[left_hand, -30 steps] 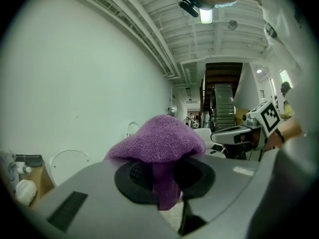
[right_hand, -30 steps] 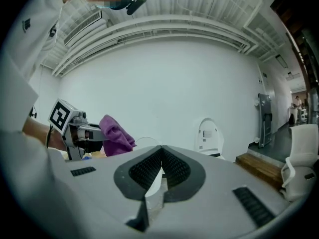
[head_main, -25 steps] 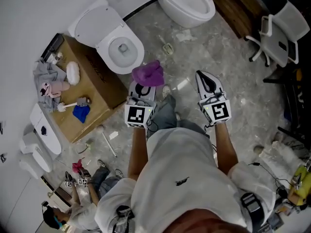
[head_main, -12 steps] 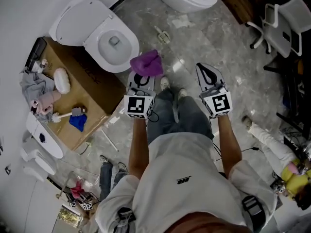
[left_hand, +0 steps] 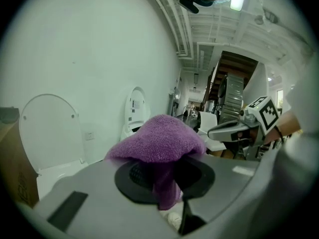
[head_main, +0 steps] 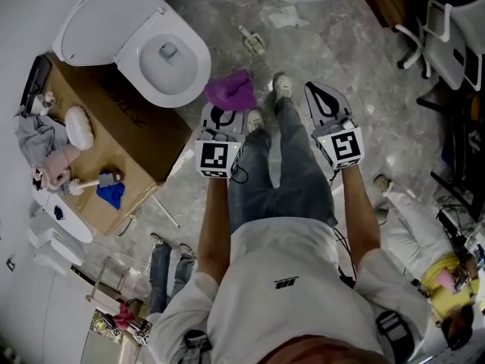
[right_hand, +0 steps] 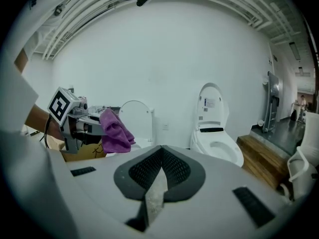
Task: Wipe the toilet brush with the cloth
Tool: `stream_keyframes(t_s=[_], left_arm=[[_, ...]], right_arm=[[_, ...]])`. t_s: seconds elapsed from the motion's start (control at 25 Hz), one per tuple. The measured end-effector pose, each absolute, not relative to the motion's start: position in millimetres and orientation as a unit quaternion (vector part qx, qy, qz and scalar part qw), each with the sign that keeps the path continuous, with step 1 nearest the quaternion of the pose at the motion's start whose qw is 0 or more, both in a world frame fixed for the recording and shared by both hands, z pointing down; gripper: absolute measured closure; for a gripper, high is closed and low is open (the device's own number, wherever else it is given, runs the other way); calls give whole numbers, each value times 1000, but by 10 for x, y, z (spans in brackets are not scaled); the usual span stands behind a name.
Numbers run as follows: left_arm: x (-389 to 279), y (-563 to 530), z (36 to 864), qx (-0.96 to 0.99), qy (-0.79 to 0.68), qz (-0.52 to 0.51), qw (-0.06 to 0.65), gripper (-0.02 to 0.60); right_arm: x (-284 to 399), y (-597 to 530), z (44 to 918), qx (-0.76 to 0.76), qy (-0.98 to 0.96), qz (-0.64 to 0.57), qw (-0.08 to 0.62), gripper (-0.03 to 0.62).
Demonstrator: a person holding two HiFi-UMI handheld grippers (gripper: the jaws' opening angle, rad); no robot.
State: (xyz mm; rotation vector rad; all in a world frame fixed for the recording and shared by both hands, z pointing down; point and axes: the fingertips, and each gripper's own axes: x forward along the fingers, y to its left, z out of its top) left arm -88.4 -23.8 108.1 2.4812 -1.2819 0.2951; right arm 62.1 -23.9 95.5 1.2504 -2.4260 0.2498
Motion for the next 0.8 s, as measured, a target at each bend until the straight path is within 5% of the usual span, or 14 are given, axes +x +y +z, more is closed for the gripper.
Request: stream_keyframes(t_s=[0.8], left_arm=[[-518,-911,3275,865,-447,128,189,509]], right_arm=[[696,-1046,3316,388,-890,113,213,599]])
